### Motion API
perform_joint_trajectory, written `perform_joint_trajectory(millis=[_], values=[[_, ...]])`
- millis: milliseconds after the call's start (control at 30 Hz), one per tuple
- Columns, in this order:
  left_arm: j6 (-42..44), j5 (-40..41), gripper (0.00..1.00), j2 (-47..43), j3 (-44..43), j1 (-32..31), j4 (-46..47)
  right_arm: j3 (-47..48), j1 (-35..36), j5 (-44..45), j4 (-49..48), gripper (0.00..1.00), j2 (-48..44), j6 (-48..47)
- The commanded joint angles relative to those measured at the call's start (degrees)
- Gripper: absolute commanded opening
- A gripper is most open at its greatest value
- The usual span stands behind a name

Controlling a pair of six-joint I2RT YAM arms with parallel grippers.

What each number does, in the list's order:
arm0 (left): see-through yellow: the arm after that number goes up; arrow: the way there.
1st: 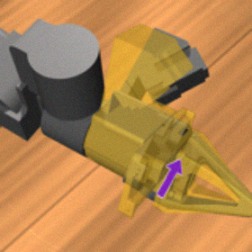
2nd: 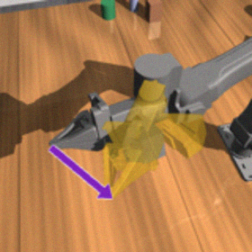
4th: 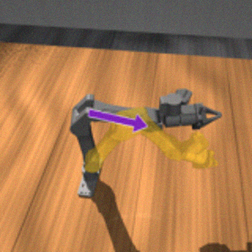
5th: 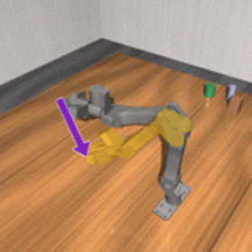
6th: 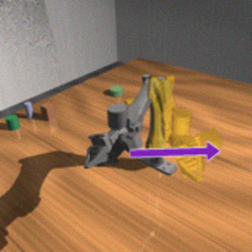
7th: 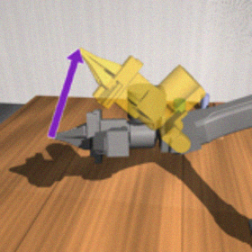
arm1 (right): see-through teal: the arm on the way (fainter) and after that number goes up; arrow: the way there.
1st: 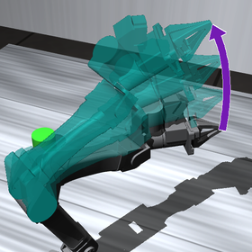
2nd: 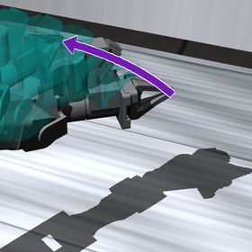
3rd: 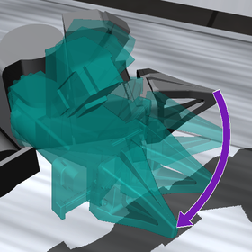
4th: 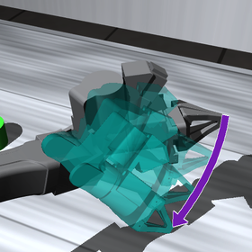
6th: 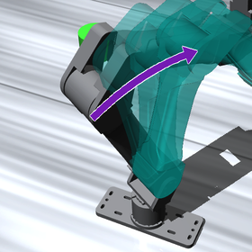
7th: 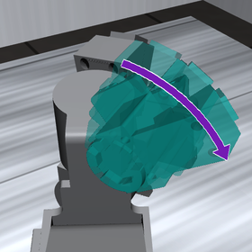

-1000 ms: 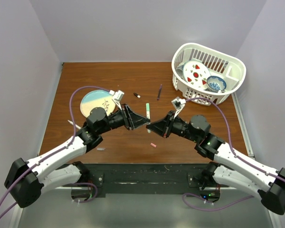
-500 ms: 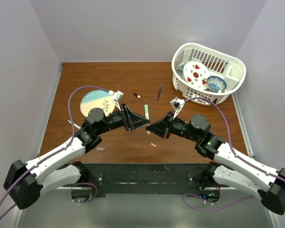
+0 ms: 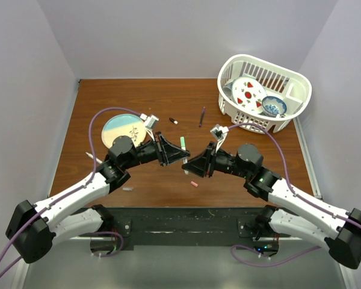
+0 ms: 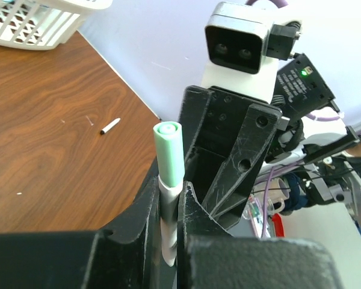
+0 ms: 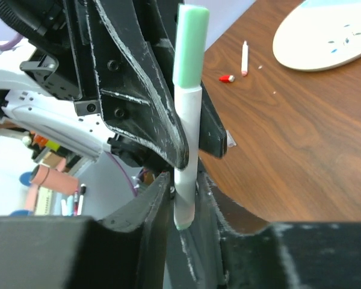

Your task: Insert the pens into the pen caps

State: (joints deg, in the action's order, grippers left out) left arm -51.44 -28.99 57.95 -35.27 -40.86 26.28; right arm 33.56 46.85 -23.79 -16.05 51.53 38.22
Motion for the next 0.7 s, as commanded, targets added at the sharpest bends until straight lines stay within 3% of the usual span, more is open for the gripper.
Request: perform_joint_trajectory(millis=[0,233,300,367,400,667], values=[[-0.3,-2.3,0.0,-1.3,-1.3,-0.3,4.3,0.8,0.5,-2.7,-5.8,0.35,1.6,0.4],[0.5,-1.0,0.0,-2.2,-1.9,-0.2,2.5,1.6,2.3,-2.9,-8.1,0.38,4.7,0.0],[0.5,-1.1,0.0,-2.2,-1.9,-0.2,2.5,1.4,2.5,-2.1,-9.2,0.28,4.8,-0.1],[0.6,-1.3,0.0,-2.1,-1.9,-0.2,2.3,1.3,2.8,-1.7,-10.0,0.07,5.0,-0.1],[0.8,-1.9,0.0,-1.9,-2.1,-0.3,1.9,1.1,2.8,-1.0,-10.2,0.02,5.0,0.0],[10.4,-2.4,0.4,-2.8,-7.4,0.1,-6.4,0.5,2.8,-0.5,-10.6,0.0,3.7,0.2]])
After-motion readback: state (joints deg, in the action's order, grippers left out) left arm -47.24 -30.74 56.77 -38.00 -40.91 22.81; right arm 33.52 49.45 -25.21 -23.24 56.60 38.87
